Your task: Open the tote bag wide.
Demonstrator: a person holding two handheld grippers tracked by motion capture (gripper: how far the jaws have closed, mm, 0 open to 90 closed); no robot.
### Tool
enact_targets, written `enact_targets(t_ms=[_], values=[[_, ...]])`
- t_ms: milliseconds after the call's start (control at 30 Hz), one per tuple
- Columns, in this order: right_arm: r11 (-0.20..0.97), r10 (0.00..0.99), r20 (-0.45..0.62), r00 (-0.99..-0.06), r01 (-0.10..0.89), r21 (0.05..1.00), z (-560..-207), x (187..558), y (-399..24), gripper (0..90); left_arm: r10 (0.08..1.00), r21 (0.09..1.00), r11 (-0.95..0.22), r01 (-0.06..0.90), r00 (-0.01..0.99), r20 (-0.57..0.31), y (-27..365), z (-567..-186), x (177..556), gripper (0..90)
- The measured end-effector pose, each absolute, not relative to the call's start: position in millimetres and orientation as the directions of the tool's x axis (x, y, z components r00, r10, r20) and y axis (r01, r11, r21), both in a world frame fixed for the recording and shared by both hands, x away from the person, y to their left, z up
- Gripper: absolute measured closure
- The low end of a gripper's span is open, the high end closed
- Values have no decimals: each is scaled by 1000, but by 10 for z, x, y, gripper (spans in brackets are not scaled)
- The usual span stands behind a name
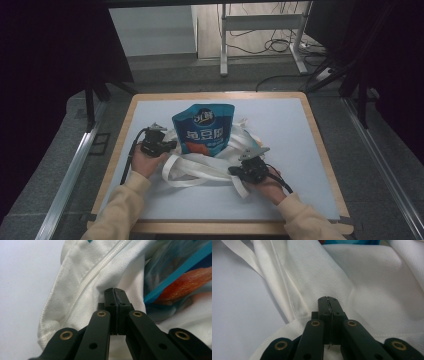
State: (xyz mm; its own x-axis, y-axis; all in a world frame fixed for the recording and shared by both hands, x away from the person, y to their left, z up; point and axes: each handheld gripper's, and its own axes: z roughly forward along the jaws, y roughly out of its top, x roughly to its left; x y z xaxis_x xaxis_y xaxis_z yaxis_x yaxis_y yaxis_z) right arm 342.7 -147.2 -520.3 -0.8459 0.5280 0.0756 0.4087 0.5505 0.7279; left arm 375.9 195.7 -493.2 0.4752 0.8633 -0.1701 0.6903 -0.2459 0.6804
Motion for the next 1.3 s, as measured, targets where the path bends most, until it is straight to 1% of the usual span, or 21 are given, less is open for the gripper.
enact_targets(t_ms=[200, 333, 500, 633, 767, 900, 967, 1133, 1300], values=[[552, 525, 75, -848, 407, 728, -5204, 3426, -1472, 895, 864, 684, -240, 689, 473, -173, 1956, -4935, 3756, 900], [542, 528, 75, -846, 403, 737, -5194, 3432, -1480, 894, 855, 712, -233, 663, 488, -175, 1984, -4912, 3697, 899], [504, 538, 68, -840, 385, 773, -5070, 3439, -1507, 893, 851, 754, -234, 613, 504, -146, 2020, -4791, 3520, 898], [467, 554, 67, -830, 377, 800, -4938, 3454, -1557, 893, 829, 786, -246, 567, 543, -132, 1984, -4646, 3325, 899], [427, 577, 61, -815, 364, 828, -4775, 3499, -1636, 893, 800, 795, -278, 540, 588, -119, 1896, -4591, 3152, 899], [398, 601, 62, -797, 366, 841, -4630, 3604, -1678, 893, 789, 783, -300, 545, 603, -117, 1830, -4616, 3118, 899], [395, 610, 64, -790, 373, 840, -4593, 3676, -1673, 893, 788, 774, -295, 560, 601, -135, 1819, -4646, 3150, 899], [410, 632, 56, -773, 395, 822, -4551, 3888, -1616, 893, 782, 751, -285, 596, 597, -177, 1825, -4745, 3226, 899], [443, 647, 36, -762, 414, 795, -4583, 4062, -1529, 893, 774, 733, -294, 613, 603, -194, 1820, -4799, 3231, 900]])
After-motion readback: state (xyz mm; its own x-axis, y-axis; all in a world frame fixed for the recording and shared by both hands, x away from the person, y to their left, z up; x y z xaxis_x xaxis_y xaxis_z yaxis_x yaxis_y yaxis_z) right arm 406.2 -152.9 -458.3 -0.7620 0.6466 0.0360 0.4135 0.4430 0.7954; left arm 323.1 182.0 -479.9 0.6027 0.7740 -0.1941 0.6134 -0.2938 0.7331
